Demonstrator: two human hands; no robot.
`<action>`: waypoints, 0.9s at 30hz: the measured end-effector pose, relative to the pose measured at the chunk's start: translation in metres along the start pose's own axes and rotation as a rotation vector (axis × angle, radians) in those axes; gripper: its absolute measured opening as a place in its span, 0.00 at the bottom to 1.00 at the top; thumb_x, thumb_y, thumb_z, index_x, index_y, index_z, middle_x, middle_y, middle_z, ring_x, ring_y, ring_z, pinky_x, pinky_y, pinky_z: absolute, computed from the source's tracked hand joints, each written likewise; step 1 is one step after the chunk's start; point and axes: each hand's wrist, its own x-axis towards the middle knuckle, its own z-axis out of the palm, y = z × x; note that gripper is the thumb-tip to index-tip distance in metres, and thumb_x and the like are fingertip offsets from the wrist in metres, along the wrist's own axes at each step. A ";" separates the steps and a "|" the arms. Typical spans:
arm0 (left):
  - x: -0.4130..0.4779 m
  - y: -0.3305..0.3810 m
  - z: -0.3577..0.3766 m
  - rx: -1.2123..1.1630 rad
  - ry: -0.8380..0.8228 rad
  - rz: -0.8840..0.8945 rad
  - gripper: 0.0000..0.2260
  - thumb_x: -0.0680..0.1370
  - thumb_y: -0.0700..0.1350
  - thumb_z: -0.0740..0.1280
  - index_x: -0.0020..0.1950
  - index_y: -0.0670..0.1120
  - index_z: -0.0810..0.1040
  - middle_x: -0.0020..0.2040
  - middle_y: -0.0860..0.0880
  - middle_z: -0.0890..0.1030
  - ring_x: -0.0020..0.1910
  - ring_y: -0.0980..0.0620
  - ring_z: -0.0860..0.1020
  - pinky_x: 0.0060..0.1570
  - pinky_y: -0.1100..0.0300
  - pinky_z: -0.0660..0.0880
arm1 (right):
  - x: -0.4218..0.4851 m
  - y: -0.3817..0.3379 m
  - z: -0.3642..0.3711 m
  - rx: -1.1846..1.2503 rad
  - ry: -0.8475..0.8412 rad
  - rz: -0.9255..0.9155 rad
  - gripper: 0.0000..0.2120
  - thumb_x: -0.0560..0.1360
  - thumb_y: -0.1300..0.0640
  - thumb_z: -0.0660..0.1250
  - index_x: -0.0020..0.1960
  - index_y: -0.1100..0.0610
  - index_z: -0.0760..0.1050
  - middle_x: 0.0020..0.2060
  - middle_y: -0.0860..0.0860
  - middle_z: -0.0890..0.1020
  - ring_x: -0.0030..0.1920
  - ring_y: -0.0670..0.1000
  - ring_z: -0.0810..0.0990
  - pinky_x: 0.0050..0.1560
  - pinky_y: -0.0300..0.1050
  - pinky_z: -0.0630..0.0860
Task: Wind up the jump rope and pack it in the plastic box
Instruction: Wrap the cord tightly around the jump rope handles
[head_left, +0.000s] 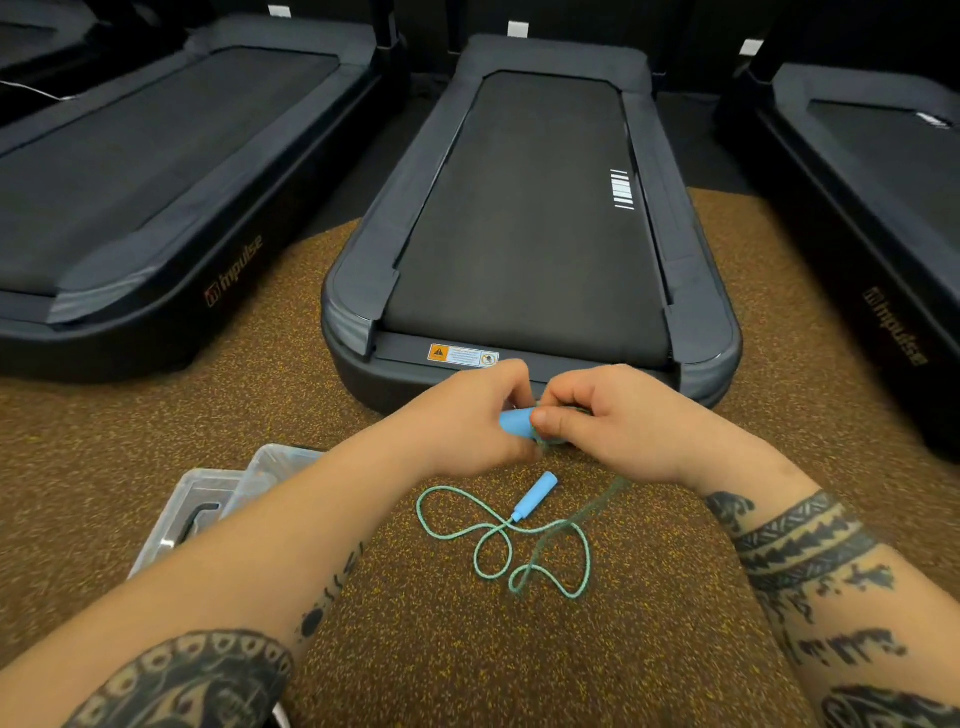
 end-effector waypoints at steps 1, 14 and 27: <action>0.000 0.001 0.000 -0.027 -0.010 0.015 0.16 0.68 0.52 0.76 0.46 0.52 0.71 0.36 0.55 0.77 0.33 0.54 0.74 0.33 0.56 0.69 | 0.000 0.000 0.001 -0.011 0.040 -0.011 0.10 0.76 0.45 0.66 0.40 0.48 0.77 0.31 0.52 0.79 0.30 0.47 0.73 0.37 0.52 0.74; -0.001 0.004 0.004 -0.140 0.047 0.051 0.20 0.66 0.51 0.79 0.44 0.51 0.69 0.36 0.55 0.75 0.32 0.57 0.71 0.34 0.58 0.69 | 0.004 0.007 0.011 0.397 0.133 0.128 0.11 0.77 0.49 0.67 0.44 0.56 0.71 0.29 0.50 0.81 0.29 0.54 0.84 0.24 0.44 0.74; -0.005 0.011 -0.009 -0.496 0.010 -0.192 0.15 0.69 0.57 0.76 0.45 0.48 0.79 0.36 0.50 0.83 0.28 0.53 0.78 0.32 0.59 0.72 | 0.008 0.008 0.018 0.595 0.262 0.081 0.09 0.78 0.54 0.68 0.40 0.54 0.71 0.30 0.52 0.80 0.29 0.52 0.81 0.25 0.42 0.73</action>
